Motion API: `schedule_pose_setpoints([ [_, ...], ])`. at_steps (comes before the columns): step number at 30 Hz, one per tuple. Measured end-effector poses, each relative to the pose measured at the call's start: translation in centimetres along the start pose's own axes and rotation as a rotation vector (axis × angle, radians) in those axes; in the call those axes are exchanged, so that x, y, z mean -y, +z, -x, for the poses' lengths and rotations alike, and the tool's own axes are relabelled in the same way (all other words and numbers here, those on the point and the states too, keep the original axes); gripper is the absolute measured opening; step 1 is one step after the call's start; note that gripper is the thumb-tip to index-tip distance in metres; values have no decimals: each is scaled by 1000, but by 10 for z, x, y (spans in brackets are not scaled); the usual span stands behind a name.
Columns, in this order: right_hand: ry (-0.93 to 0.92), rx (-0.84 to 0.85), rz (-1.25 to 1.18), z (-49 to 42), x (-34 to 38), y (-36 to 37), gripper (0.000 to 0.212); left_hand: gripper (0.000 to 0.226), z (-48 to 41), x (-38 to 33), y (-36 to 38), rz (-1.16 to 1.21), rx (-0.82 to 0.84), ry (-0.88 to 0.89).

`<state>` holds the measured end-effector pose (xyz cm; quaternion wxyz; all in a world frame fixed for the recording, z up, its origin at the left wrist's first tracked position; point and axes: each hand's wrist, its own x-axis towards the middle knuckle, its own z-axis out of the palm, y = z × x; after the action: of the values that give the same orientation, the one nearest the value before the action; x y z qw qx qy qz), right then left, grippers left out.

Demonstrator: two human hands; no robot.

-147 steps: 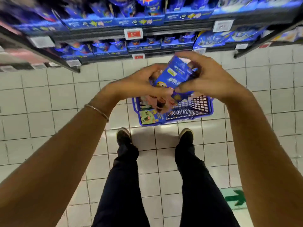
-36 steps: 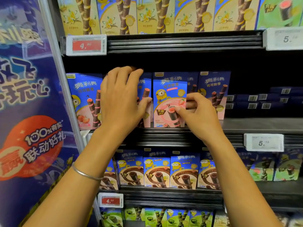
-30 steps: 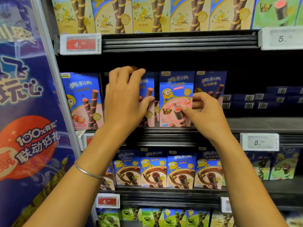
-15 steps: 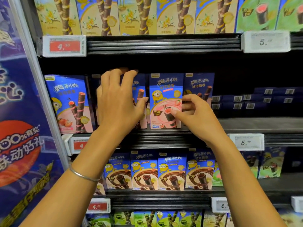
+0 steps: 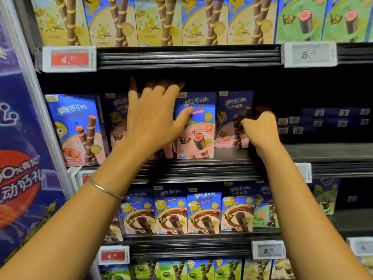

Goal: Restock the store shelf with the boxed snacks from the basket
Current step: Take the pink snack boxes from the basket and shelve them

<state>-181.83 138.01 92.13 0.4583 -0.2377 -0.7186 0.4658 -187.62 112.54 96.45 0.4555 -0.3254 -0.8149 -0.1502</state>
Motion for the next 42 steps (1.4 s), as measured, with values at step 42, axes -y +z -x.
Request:
schedule_pose_setpoints([
  [42,19,183,54,-36,11,22,38,53,-5,5,1,58,71,-18],
])
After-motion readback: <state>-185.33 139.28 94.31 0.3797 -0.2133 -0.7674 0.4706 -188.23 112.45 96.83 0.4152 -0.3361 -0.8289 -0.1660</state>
